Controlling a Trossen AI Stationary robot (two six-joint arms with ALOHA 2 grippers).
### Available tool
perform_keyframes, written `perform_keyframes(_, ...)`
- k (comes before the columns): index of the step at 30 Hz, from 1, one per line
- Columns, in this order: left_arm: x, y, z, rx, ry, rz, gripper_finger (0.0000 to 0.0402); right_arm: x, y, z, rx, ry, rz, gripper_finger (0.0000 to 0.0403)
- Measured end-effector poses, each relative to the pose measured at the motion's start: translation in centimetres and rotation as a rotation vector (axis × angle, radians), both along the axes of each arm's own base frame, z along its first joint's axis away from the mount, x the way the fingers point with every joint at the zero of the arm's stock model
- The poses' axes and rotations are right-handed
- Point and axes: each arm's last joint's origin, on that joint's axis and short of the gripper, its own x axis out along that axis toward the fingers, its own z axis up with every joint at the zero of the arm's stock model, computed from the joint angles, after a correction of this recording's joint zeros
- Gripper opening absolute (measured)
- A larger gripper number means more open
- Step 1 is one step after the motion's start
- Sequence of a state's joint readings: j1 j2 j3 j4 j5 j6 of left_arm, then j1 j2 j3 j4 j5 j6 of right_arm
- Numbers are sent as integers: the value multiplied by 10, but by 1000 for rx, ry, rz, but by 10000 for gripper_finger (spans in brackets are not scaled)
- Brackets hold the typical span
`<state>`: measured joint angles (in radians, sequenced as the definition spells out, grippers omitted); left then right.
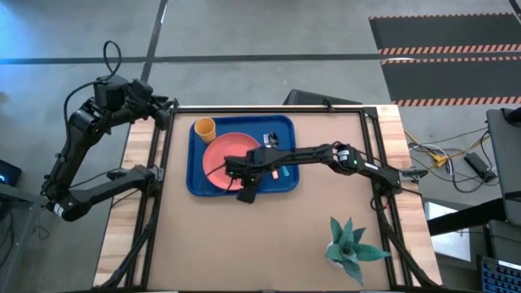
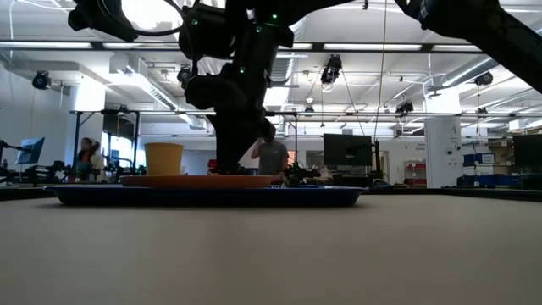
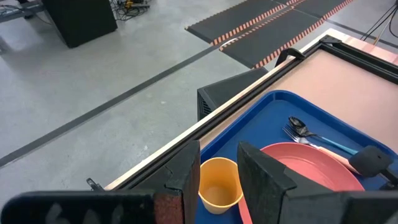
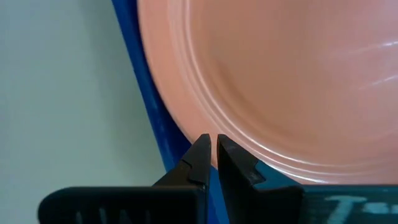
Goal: Pick and place plate/cup/fork/spoon on tray
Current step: Adjust the orange plate on the blue tray
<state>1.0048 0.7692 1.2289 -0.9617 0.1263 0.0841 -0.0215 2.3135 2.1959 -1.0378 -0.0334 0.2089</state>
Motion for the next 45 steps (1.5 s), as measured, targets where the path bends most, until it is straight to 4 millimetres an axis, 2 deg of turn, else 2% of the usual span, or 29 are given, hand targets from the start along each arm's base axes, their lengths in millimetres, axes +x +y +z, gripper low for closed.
perform_keyframes(16, -1, -1, -2, -21, 13, 0, 88, 0, 15, 0, -7, -2, 28, 17)
perform_keyframes(27, -1, -1, -3, -25, 16, 0, 88, 9, 1, 18, -44, -117, 41, 17)
perform_keyframes(31, -1, -1, -3, -25, 16, 0, 88, 7, -9, 6, -22, -83, 30, 17)
perform_keyframes(38, -1, -1, -2, -25, 16, 0, 88, 2, -12, -12, -15, -30, 26, 17)
perform_keyframes(45, -1, -1, -2, -24, 15, 0, 88, -3, -8, -26, 39, 18, 21, 17)
